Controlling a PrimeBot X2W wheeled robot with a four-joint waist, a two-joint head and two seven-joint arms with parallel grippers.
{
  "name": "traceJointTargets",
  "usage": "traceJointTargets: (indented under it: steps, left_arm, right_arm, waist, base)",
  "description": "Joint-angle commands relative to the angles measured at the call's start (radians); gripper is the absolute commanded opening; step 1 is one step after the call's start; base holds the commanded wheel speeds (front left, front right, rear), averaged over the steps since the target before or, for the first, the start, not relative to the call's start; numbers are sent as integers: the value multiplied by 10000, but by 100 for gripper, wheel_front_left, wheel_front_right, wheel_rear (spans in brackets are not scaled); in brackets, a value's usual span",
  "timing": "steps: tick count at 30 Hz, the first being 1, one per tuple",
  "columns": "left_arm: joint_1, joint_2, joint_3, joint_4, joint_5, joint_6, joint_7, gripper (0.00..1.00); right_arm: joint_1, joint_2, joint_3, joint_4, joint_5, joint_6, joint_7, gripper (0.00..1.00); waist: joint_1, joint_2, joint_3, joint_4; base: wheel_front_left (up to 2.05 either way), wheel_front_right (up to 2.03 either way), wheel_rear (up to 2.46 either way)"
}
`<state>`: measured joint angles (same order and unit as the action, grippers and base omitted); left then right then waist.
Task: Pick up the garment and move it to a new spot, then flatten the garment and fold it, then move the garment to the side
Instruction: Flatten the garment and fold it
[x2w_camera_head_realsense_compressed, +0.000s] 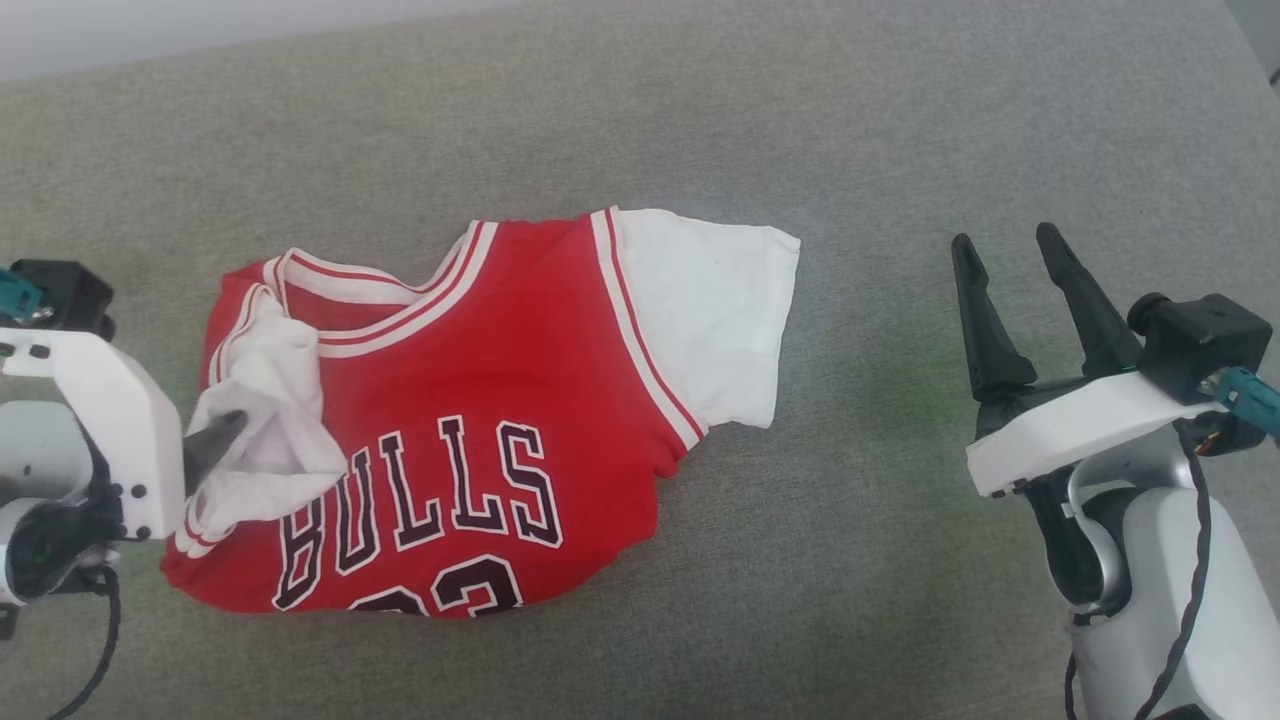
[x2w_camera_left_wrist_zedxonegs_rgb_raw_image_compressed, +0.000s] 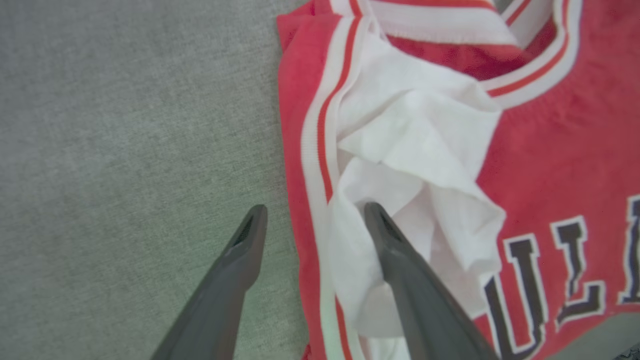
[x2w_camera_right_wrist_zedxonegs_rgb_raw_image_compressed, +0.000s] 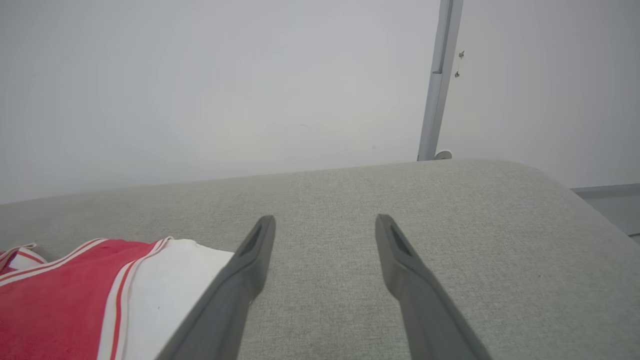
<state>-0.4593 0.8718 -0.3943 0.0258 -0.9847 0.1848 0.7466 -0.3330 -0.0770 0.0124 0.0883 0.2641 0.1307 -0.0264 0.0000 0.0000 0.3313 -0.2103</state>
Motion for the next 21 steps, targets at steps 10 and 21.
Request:
traceJointTargets:
  steps: [10,21]
  left_arm:
    - [-187,-155,121,976,-341,-108,9,0]
    - [110,205,1268,921,-714,384,-825,0]
  right_arm:
    - [68,-20,-126,36,-55,1,-82,100]
    - [154,-8,-280,-111,-187,1,67,100]
  waist:
    - [0,0,-8,-30]
    - [0,0,-105,356]
  base:
    - [0,0,0]
    - [0,0,0]
